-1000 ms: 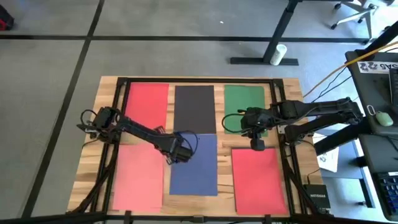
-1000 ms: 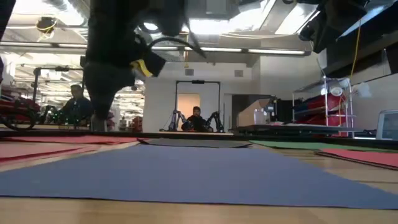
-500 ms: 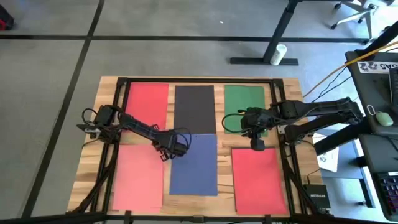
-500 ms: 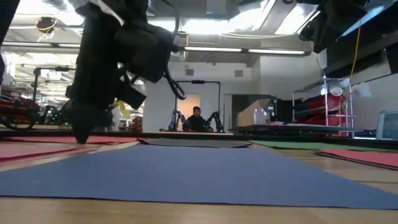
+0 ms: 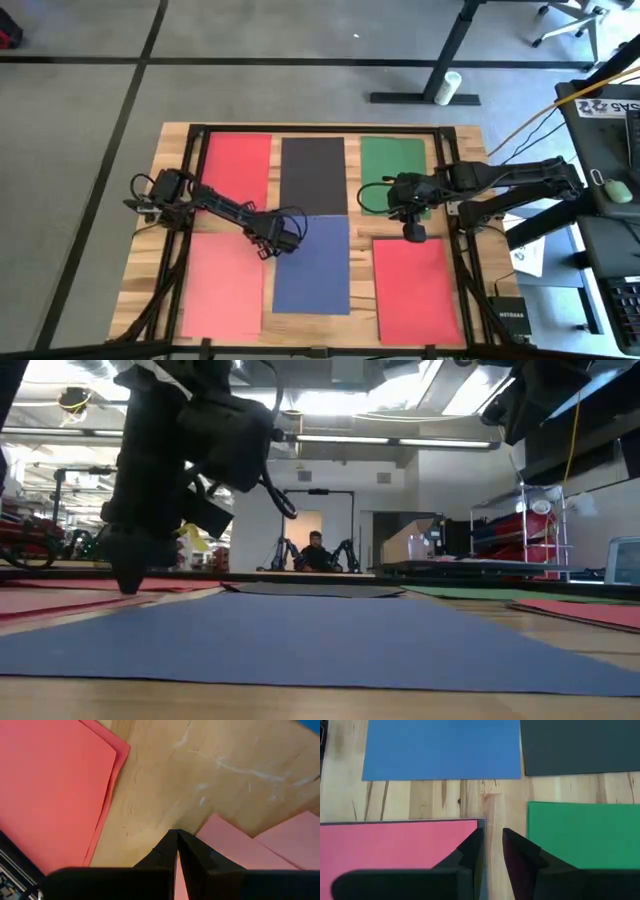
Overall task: Organize paper
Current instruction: Adjust the stacked pink papers
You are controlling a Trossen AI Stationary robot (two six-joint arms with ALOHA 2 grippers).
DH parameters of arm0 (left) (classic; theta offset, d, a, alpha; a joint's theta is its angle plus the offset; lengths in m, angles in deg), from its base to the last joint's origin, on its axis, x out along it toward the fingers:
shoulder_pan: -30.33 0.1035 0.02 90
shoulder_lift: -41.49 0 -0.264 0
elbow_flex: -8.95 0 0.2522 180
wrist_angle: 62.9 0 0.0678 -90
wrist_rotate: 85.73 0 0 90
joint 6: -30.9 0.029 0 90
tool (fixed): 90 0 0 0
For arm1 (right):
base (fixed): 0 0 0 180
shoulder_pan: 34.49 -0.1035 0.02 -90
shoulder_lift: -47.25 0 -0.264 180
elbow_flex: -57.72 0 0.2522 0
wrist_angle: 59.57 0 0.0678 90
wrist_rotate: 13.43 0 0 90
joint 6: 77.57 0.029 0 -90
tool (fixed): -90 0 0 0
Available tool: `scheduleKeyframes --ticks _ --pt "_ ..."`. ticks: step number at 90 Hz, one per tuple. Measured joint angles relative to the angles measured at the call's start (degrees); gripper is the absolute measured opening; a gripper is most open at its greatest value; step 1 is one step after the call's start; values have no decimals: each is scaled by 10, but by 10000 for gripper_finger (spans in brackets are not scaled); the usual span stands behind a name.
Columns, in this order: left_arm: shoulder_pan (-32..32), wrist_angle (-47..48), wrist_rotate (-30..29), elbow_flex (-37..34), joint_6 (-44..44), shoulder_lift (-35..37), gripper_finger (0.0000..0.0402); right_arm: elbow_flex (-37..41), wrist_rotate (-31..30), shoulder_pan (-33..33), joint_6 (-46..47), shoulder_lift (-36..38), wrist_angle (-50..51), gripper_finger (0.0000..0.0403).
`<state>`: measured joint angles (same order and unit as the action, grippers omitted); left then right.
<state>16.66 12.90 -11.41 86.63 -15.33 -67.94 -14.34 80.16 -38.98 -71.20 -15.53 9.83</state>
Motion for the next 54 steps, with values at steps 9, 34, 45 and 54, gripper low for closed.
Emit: scheduleKeyframes --ticks 9,34,45,54 --pt "-6 -4 2 -1 -11 3 0 0 0 0 0 0 0 60" --pt "-9 -8 7 -1 -17 3 0 0 0 0 0 0 0 60" --pt "-9 -9 9 0 -19 3 0 0 0 0 0 0 0 60" --pt "-9 -9 12 5 -19 3 0 0 0 0 0 0 0 60"
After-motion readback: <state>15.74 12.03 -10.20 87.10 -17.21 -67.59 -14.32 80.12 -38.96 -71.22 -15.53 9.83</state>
